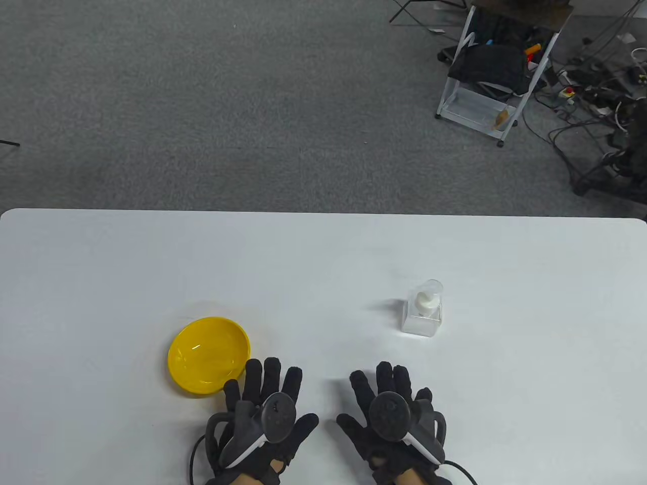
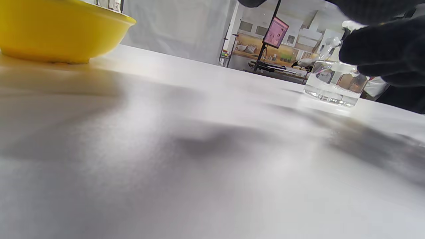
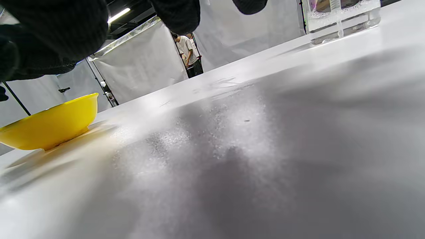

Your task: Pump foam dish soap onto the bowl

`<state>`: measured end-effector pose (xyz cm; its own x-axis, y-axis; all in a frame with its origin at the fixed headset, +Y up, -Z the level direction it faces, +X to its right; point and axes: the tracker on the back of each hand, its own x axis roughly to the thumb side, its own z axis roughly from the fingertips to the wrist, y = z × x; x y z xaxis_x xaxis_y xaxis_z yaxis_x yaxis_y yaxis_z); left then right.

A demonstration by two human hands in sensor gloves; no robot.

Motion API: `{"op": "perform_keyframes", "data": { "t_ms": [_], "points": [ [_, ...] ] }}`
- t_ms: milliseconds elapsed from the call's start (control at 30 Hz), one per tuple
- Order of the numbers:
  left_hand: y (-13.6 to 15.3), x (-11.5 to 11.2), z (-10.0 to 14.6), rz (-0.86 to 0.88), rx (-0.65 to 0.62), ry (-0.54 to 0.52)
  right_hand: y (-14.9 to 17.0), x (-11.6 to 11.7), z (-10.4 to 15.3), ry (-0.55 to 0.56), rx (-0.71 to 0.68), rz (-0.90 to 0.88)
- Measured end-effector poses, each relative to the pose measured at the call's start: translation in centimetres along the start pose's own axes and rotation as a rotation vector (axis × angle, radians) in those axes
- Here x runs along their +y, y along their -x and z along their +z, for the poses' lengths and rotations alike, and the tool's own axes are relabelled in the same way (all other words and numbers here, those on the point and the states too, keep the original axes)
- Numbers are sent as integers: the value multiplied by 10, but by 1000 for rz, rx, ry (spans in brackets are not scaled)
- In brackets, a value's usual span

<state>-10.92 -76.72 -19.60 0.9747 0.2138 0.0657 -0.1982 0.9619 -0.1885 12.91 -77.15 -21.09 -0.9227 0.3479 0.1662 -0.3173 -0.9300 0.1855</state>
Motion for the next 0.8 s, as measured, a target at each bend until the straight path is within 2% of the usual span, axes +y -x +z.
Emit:
{"op": "perform_keyframes", "data": {
  "t_ms": [700,800],
  "points": [
    [0,-3,1,22,-2,-5,10,-2,4,-7,20,-28],
    [7,12,6,57,19,-65,10,0,4,-16,21,-26]
  ]
}}
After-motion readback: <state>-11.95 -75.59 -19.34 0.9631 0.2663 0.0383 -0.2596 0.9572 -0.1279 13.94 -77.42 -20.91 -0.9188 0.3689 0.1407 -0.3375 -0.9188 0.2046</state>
